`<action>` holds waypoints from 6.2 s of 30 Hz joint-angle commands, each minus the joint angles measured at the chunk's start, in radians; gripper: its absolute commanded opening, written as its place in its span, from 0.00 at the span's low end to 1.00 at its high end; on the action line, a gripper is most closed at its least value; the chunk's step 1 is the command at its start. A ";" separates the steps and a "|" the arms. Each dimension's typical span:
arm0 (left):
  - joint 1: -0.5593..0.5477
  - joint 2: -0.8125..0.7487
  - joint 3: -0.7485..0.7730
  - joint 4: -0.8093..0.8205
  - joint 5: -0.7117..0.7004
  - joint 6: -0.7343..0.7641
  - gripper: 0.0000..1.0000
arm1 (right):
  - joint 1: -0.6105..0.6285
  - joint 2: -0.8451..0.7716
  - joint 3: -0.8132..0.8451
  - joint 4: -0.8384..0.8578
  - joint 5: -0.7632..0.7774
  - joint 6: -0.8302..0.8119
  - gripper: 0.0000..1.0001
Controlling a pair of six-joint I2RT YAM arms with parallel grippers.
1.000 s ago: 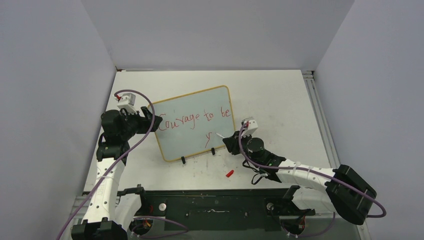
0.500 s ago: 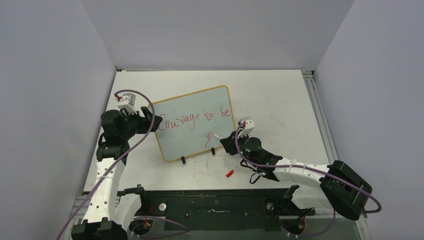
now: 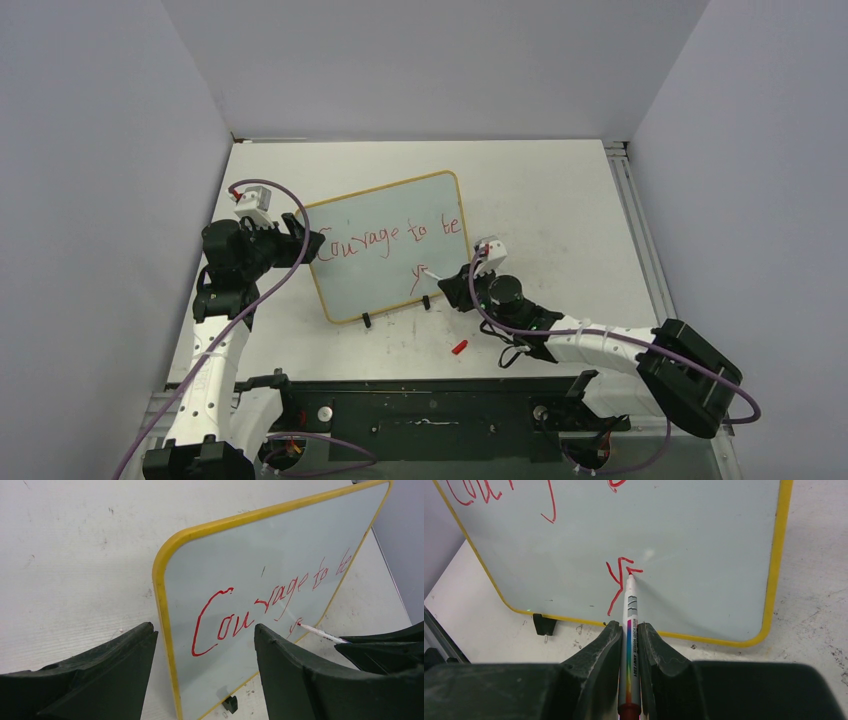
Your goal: Write a sentence on the whiteboard
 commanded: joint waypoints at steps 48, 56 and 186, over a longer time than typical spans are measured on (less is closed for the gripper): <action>0.007 -0.014 0.021 0.028 0.007 0.006 0.70 | -0.021 -0.138 0.014 -0.055 0.009 -0.014 0.05; 0.006 -0.013 0.025 0.016 -0.010 0.016 0.70 | -0.063 -0.117 0.007 -0.034 -0.039 -0.022 0.05; 0.006 -0.018 0.023 0.022 -0.002 0.013 0.70 | -0.048 -0.218 -0.064 -0.123 0.110 0.018 0.05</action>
